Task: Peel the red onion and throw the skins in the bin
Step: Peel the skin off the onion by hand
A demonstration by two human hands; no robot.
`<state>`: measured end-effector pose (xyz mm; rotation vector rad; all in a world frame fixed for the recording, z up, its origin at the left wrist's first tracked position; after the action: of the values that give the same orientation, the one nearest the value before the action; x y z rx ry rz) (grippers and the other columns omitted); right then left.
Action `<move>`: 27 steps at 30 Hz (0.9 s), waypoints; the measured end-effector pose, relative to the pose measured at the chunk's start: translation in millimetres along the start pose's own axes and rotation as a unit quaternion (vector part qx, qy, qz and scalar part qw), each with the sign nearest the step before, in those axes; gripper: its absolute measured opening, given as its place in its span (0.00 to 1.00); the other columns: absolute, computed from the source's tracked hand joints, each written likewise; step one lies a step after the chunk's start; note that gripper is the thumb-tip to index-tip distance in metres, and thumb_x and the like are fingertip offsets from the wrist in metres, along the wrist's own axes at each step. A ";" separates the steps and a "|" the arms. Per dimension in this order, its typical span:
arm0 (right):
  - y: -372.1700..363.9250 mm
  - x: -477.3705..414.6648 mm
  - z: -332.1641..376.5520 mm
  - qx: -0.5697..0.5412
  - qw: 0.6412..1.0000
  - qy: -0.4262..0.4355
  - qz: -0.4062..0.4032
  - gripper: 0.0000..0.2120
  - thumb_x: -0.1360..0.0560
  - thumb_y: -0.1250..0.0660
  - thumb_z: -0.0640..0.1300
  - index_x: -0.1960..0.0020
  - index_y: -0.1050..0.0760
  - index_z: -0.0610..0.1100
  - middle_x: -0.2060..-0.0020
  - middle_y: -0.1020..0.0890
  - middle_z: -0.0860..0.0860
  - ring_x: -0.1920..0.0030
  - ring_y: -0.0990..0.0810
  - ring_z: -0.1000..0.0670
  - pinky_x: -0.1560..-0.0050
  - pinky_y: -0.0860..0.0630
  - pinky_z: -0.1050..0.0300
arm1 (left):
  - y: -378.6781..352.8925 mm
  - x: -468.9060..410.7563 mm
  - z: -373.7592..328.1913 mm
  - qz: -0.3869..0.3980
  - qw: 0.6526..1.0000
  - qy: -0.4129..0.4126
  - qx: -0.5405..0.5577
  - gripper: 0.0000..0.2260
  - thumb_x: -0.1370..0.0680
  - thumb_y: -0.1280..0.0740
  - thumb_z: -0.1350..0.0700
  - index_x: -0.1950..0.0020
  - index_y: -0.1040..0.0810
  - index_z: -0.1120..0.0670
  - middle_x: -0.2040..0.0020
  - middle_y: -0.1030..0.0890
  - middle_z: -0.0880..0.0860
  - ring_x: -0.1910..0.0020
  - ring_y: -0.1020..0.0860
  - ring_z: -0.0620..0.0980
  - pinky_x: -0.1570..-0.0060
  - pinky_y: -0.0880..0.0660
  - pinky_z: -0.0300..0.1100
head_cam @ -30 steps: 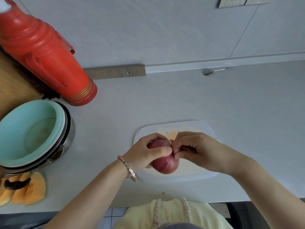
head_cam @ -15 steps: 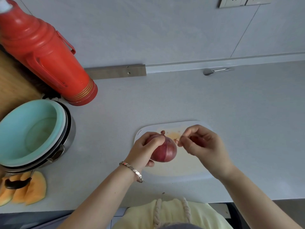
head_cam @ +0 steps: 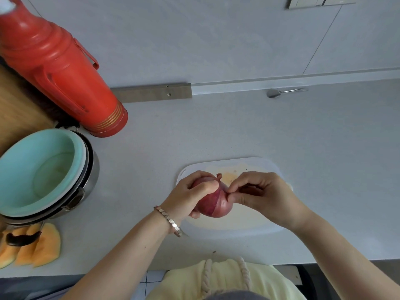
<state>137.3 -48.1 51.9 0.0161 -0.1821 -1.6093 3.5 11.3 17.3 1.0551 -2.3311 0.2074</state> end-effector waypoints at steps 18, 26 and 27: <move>-8.3 -1.2 3.4 0.007 0.997 -0.026 0.076 0.10 0.33 0.29 0.31 0.65 0.22 0.45 0.73 0.20 0.62 0.69 0.24 0.64 0.64 0.30 0.73 | 3.3 -0.4 -3.8 0.051 0.997 -0.019 -0.062 0.19 0.46 0.34 0.39 0.58 0.22 0.43 0.59 0.18 0.35 0.58 0.21 0.43 0.77 0.33 0.33; -12.5 0.2 2.3 0.120 0.981 0.036 0.150 0.04 0.28 0.33 0.43 0.60 0.23 0.50 0.65 0.24 0.54 0.64 0.27 0.59 0.60 0.32 0.71 | -0.3 -4.1 -3.6 0.107 0.991 -0.014 -0.074 0.16 0.45 0.34 0.40 0.60 0.20 0.42 0.57 0.20 0.46 0.58 0.22 0.48 0.64 0.27 0.43; -11.2 -0.2 2.4 0.133 0.980 0.048 0.138 0.04 0.28 0.34 0.43 0.61 0.23 0.51 0.65 0.24 0.53 0.64 0.28 0.59 0.60 0.32 0.71 | 0.5 -4.1 -2.8 0.101 0.993 -0.007 -0.065 0.16 0.45 0.34 0.40 0.60 0.20 0.41 0.56 0.20 0.45 0.58 0.22 0.47 0.69 0.28 0.39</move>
<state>125.9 -47.2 52.8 0.2641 -0.3095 -1.2946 6.6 15.3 17.4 0.7596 -2.4269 0.1225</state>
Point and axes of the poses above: each hand's wrist, its own x-axis away from the middle knuckle, its own y-axis out of the back of the hand, z = x × y, the point moved 6 cm from there along -x, towards the middle knuckle
